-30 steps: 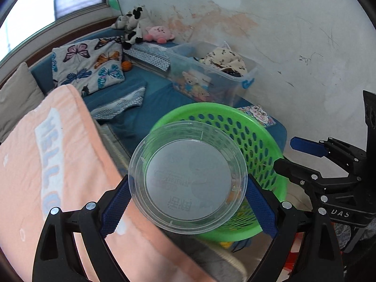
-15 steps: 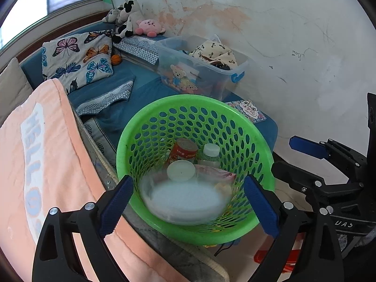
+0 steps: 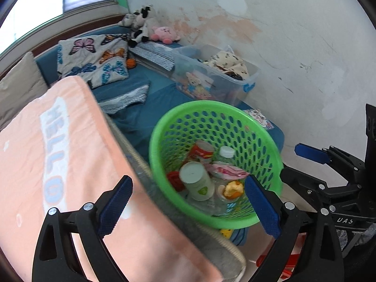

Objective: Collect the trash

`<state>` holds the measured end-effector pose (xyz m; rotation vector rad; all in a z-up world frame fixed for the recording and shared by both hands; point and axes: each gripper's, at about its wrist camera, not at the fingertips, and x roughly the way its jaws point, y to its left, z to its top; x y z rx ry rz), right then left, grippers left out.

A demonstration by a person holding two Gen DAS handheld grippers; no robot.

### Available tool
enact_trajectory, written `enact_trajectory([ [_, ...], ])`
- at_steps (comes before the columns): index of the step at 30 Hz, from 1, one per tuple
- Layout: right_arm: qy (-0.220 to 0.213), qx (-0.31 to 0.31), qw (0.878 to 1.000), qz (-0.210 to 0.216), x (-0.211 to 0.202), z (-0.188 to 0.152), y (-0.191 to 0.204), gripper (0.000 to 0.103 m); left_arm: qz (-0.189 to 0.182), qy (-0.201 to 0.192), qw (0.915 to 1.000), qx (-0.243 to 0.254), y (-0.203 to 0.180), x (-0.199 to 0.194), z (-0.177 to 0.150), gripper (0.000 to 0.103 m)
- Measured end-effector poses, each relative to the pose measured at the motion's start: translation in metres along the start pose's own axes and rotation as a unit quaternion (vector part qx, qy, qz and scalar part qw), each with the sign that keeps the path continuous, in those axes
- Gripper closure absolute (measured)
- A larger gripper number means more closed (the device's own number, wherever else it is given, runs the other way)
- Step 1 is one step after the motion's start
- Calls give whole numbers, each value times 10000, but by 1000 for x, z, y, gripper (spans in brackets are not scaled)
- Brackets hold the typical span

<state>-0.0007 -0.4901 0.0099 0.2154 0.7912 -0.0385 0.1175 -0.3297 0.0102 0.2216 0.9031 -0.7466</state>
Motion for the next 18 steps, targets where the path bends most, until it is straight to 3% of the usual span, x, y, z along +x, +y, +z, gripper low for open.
enact_trajectory([
  [18, 3, -409, 9988, 286, 14, 2, 80, 16, 981, -384, 9931, -518, 70, -62, -41, 7],
])
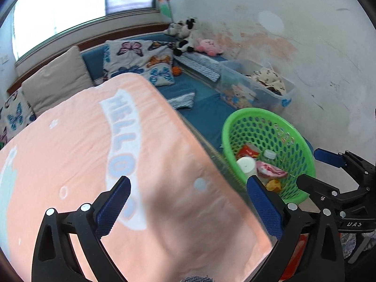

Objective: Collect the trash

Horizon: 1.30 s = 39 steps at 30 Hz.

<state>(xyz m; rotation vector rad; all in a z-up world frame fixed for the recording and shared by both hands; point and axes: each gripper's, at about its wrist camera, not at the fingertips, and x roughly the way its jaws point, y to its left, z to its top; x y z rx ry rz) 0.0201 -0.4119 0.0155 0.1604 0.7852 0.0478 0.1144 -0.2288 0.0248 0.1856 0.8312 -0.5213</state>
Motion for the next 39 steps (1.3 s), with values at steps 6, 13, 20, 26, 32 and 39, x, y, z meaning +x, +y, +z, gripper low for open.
enact_trajectory([
  [6, 68, 0, 9999, 142, 10, 2, 25, 14, 282, -54, 9991, -320, 29, -18, -19, 7],
  [13, 130, -312, 9994, 56, 19, -1, 61, 12, 565, -176, 9954, -754, 61, -39, -36, 7],
  [20, 93, -516, 9986, 118, 22, -4, 86, 10, 857, -284, 9895, -1129, 89, -57, -55, 7],
  [26, 103, -577, 9981, 201, 27, -2, 98, 9, 1094, -344, 9840, -1364, 104, -67, -68, 7],
  [32, 46, -553, 9982, 246, 27, 0, 103, 8, 1219, -383, 9805, -1491, 112, -75, -77, 7],
  [39, 44, -535, 9982, 276, 26, 0, 105, 8, 1306, -354, 9784, -1561, 116, -73, -84, 7],
])
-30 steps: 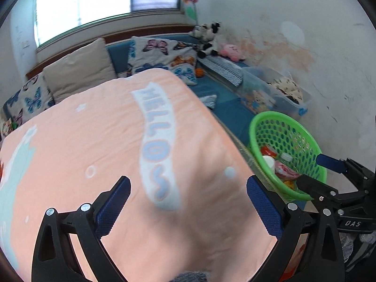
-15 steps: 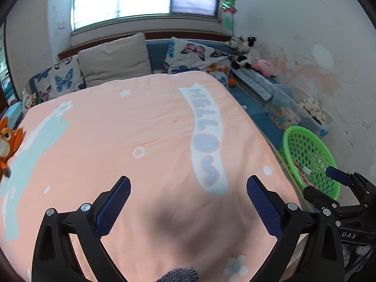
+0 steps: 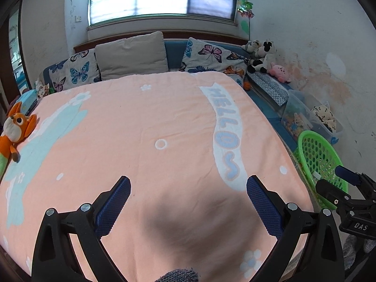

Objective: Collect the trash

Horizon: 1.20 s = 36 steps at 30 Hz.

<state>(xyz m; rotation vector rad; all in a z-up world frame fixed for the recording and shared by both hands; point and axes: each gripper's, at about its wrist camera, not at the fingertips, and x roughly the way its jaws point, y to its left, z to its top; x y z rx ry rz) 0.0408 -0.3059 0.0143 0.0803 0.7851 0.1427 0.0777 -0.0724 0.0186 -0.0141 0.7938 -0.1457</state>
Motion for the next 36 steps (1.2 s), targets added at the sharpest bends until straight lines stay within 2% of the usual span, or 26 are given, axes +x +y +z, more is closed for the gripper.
enact_trajectory([
  [36, -50, -52, 9999, 100, 2, 7, 10, 8, 84, -92, 9999, -119, 8, -5, -3, 7],
])
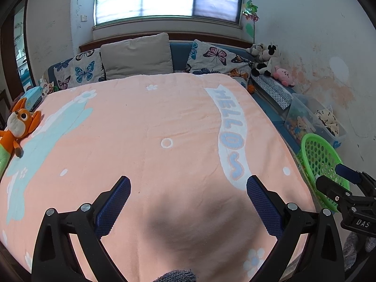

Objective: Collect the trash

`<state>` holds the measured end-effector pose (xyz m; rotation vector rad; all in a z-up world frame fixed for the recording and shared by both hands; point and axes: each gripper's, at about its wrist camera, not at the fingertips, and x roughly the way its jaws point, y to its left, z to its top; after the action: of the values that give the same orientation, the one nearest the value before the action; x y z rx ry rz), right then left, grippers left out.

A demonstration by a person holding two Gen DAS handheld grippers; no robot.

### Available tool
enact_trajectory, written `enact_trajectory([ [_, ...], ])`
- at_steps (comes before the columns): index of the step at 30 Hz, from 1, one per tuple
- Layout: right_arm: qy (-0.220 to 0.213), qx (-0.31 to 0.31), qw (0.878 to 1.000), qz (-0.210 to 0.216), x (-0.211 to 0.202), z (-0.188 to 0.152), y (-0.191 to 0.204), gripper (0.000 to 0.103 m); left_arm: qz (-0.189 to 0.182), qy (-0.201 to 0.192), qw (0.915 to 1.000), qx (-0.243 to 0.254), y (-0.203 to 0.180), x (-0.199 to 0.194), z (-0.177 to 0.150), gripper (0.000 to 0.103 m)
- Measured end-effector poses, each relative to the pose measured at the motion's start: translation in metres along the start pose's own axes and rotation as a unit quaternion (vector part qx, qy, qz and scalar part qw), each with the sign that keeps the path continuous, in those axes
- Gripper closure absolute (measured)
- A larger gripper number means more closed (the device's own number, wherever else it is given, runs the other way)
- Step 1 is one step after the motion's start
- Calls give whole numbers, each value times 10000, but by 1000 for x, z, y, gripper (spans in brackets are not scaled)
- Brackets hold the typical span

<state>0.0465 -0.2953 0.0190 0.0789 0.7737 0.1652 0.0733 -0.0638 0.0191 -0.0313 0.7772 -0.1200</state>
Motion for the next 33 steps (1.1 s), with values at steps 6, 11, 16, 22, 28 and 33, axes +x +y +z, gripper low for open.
enact_trajectory([
  [6, 2, 8, 10000, 4, 1, 0, 0, 7, 19, -31, 10000, -24, 2, -2, 0, 7],
  [11, -6, -2, 10000, 16, 2, 0, 1, 7, 41, -54, 10000, -36, 3, -3, 0, 7],
  [16, -4, -9, 10000, 33, 3, 0, 3, 7, 62, -84, 9999, -45, 5, -4, 1, 7],
  [22, 1, -42, 10000, 52, 4, 0, 6, 7, 64, -93, 9999, -45, 5, -5, 0, 7],
  [28, -8, -50, 10000, 65, 5, 1, 7, 7, 74, -116, 9999, -51, 5, -6, 2, 7],
  [33, 5, -49, 10000, 67, 5, 0, 8, 7, 69, -142, 9999, -68, 6, -8, 2, 7],
])
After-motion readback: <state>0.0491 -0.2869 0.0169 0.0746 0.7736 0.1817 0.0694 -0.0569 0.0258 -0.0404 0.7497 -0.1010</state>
